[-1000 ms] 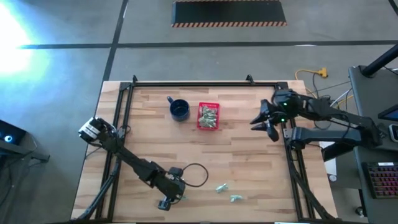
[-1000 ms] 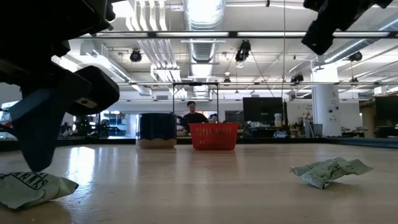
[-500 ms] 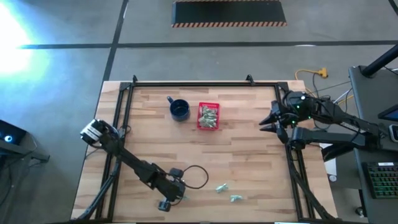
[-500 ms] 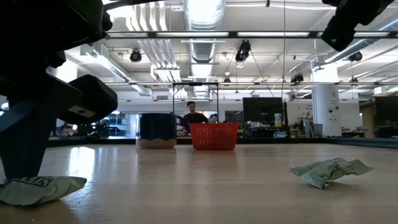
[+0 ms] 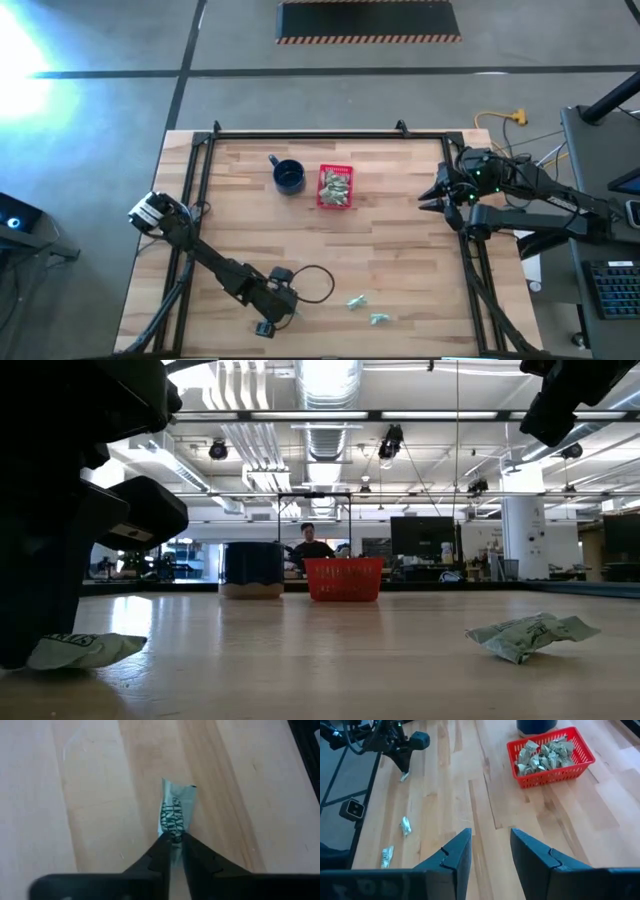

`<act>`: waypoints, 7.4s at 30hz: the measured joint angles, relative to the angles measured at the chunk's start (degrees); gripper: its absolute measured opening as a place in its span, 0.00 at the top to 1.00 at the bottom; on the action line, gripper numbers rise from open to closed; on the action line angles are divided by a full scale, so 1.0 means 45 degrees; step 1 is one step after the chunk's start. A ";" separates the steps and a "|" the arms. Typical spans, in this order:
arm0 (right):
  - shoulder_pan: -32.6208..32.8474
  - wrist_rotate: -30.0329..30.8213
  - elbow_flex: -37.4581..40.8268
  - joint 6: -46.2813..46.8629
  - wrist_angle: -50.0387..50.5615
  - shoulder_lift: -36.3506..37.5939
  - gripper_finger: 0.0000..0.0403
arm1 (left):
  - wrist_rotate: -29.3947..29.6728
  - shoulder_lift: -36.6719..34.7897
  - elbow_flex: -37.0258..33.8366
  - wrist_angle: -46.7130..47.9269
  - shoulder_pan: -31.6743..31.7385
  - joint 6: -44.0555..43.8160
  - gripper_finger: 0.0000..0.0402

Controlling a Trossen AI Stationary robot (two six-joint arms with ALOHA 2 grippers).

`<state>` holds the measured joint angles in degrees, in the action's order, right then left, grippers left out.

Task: Pick and place Stevia / Truvia into bins
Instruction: Put the stevia packet into the basket

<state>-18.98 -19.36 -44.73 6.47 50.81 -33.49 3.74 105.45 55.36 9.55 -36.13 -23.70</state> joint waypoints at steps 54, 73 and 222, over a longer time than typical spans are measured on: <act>0.1190 -0.0122 0.4279 0.3576 -0.5306 -0.0108 0.68 | 0.3481 -0.3625 0.0529 -0.0758 0.8551 0.8008 1.00; 0.1496 0.0347 0.4312 0.4564 -0.7649 -0.0813 0.68 | 0.2494 -0.1914 0.1529 -0.1651 1.0367 0.7008 0.75; 0.2795 -0.3360 -0.3665 -0.1398 -0.4793 -1.3545 0.62 | -0.1114 -0.7124 -0.3160 -0.4314 0.5596 -0.1718 0.61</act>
<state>-6.41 -34.48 -61.22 0.18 29.24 -94.44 -1.27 73.39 41.14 -9.86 -10.94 -31.43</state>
